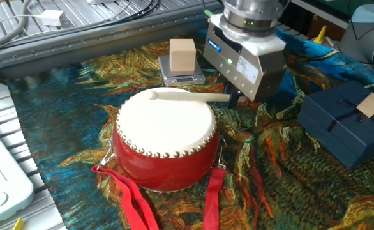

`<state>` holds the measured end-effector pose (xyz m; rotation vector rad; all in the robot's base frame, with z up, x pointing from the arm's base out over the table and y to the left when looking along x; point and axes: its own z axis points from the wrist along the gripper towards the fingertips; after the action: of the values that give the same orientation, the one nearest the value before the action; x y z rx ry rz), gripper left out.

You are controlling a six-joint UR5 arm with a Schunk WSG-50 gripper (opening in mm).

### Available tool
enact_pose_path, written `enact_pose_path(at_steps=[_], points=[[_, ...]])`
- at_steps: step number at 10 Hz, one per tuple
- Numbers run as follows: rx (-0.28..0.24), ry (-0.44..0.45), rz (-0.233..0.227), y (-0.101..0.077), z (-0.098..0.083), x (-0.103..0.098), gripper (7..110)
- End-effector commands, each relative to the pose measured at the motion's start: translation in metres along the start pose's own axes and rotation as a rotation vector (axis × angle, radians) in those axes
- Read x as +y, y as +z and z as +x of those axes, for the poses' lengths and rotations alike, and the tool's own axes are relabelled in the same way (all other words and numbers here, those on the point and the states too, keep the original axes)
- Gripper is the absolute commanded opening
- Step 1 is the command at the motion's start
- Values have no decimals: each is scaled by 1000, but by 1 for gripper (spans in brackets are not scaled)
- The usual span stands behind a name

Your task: Play the drum

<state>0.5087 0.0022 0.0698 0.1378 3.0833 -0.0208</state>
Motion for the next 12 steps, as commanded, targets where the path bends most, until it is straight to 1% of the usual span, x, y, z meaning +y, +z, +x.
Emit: enact_pose_path(at_steps=[1,2,3,4,5,7,8,9,10,12], points=[[11,2,-13,-17,5,-3,7],[20,-3,-8,-27,7,-6,7],[32,-8,9,-41,9,-11,7],[51,-19,41,-57,10,-18,7],[72,-24,49,-74,12,-18,7],[93,-29,35,-100,8,-13,7],[100,-30,35,-109,6,-13,7],[101,-36,32,-115,3,-14,7],[101,-41,24,-115,0,-14,7],[112,-50,21,-108,-7,-13,7]])
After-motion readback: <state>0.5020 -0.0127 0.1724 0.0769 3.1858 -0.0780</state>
